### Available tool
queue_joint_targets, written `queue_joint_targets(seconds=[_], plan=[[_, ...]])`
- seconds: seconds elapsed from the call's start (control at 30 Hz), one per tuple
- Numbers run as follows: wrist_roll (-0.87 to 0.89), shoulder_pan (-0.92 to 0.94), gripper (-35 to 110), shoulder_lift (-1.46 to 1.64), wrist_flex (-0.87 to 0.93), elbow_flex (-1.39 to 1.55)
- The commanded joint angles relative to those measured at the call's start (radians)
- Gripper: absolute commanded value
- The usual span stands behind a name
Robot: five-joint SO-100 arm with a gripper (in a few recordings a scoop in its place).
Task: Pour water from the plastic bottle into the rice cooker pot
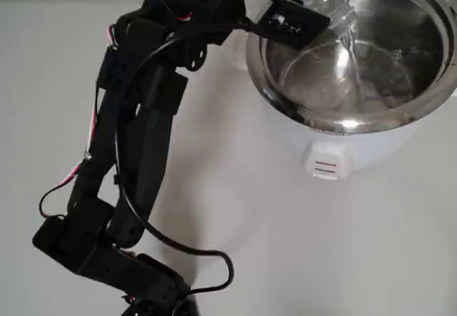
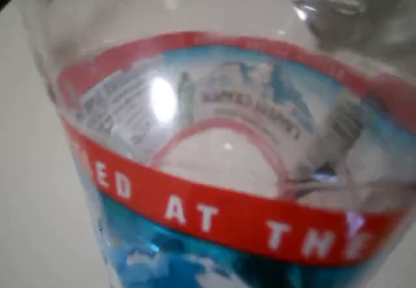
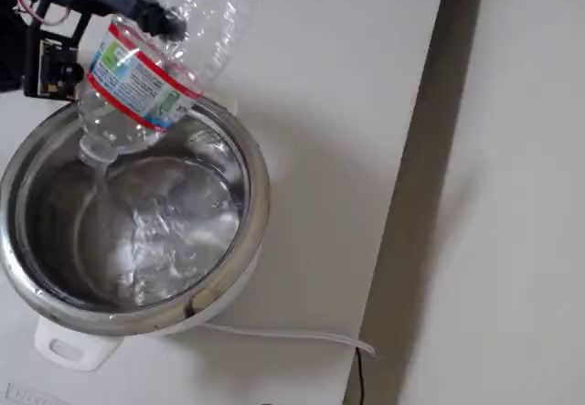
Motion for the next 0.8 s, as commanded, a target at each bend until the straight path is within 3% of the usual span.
queue_joint_targets(seconds=[0.0, 0.77], plan=[[0.012, 0.012, 8, 0.006, -0.012, -0.083], [0.011, 0.023, 7, -0.002, -0.008, -0.083]])
